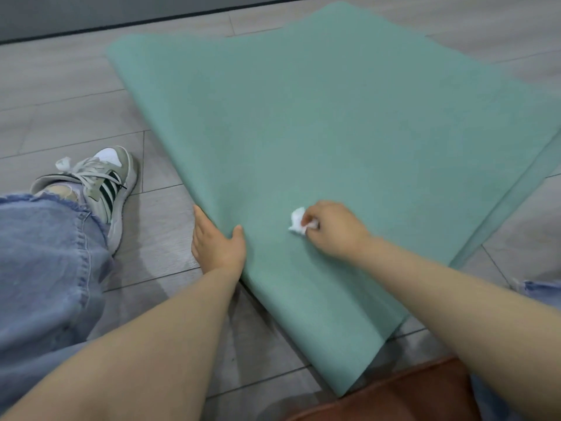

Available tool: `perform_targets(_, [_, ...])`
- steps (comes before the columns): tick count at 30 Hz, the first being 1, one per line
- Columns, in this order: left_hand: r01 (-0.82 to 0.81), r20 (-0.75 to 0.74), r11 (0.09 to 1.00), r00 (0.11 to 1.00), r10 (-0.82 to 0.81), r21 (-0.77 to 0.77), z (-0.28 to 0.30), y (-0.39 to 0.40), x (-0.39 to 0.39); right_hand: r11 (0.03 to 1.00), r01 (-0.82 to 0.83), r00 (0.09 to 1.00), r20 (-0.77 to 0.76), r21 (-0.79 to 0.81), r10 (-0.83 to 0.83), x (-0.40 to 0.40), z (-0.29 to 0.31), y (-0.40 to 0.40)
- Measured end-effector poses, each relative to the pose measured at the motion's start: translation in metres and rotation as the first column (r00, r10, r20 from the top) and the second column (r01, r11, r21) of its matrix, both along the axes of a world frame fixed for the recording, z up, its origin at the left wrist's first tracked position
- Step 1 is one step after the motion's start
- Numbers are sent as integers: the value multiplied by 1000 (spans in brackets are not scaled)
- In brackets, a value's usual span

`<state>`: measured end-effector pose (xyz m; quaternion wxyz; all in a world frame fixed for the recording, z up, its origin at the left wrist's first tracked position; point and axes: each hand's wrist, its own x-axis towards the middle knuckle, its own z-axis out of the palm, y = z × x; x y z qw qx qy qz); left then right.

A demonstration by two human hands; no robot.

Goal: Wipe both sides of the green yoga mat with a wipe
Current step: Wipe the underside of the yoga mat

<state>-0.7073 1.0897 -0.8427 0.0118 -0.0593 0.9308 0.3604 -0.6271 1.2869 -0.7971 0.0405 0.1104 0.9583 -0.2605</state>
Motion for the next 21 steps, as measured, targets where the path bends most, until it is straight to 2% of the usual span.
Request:
perform_targets(2, [-4, -4, 1000, 1000, 4, 0, -1, 0, 1, 939, -335, 939, 60, -74, 339, 37, 5, -44])
perform_targets(4, [-1, -12, 1000, 1000, 1, -1, -1, 0, 2, 829, -543, 823, 108, -132, 557, 63, 16, -56])
perform_targets(6, [4, -12, 1000, 1000, -4, 0, -1, 0, 2, 773, -624, 760, 145, -111, 634, 60, 18, -38])
perform_targets(7, [5, -9, 1000, 1000, -5, -2, -1, 0, 2, 794, -603, 778, 156, -85, 608, 51, 13, -22])
perform_targets(9, [13, -2, 1000, 1000, -13, -26, 0, 1, 4, 911, -413, 906, 97, -7, 411, 28, 3, 18])
perform_targets(11, [41, -17, 994, 999, -42, -101, 2, 3, 5, 995, -81, 997, 18, 61, 80, 11, 4, 64])
perform_targets(13, [69, -35, 978, 996, -78, -199, 3, 6, 6, 944, 294, 952, 42, 152, -303, 8, 11, 105])
perform_targets(14, [78, -41, 967, 995, -90, -244, 3, 7, 6, 897, 407, 906, 44, 175, -420, 10, 12, 115])
perform_targets(15, [87, -45, 956, 994, -104, -280, 4, 8, 7, 878, 444, 888, 39, 179, -458, 12, 9, 115])
perform_targets(17, [107, -53, 936, 990, -133, -337, 4, 9, 7, 928, 339, 938, 24, 154, -347, 19, 5, 88])
perform_targets(19, [118, -59, 917, 987, -152, -380, 5, 10, 7, 992, 95, 993, 55, 83, -100, 35, -1, 41])
perform_targets(21, [127, -59, 901, 984, -166, -416, 7, 12, 7, 984, -180, 979, 91, -19, 181, 59, 0, -7])
